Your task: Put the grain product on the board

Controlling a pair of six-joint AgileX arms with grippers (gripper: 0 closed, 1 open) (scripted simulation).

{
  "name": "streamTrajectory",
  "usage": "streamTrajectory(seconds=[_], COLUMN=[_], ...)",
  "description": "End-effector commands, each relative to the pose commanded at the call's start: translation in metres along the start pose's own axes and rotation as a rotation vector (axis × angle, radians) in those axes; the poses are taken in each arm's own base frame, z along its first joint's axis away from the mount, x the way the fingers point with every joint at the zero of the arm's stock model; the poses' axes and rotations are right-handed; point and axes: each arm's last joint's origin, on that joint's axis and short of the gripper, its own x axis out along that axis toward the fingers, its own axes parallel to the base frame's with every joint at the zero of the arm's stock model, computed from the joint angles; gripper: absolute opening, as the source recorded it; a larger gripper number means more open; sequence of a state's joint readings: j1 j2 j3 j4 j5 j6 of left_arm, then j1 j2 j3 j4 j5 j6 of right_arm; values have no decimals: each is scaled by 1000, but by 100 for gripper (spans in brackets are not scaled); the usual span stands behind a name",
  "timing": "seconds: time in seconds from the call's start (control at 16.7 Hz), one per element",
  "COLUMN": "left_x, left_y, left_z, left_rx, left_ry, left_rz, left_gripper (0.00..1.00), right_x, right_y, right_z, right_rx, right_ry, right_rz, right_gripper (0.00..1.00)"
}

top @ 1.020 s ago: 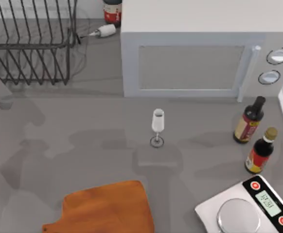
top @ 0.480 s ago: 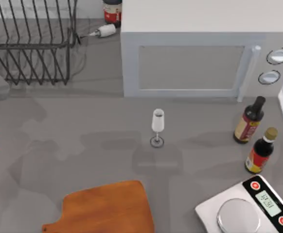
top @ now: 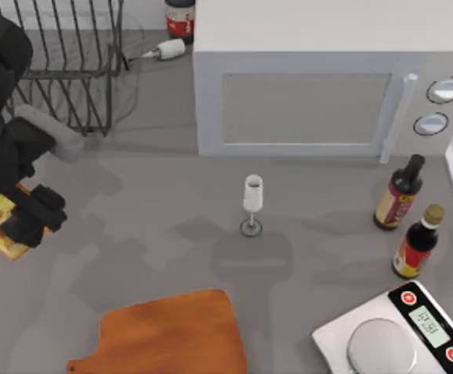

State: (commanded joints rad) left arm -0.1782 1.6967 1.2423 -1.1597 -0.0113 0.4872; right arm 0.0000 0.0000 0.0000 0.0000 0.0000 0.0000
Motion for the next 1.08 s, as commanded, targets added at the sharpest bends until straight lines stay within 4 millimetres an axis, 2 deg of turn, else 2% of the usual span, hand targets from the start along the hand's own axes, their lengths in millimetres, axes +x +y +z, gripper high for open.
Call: streamTrajectory(seconds=[0.3,0.6,0.84,1.08], left_x=[6,17,25,30], left_y=[-67,-126,-157,-174], left_z=[17,16,10,4], left_rx=[-351,-817,-1192,-1569], left_ry=[51,84,82,45], left_rz=[19,65,100,100], left_gripper=[0,0,0,0], right_x=[0,0,0,0], right_y=[0,0,0,0], right_z=[0,0,0,0], right_rx=[0,0,0,0], right_ry=[0,0,0,0], right_rz=[0,0,0,0], right_gripper=[100,100,100,100])
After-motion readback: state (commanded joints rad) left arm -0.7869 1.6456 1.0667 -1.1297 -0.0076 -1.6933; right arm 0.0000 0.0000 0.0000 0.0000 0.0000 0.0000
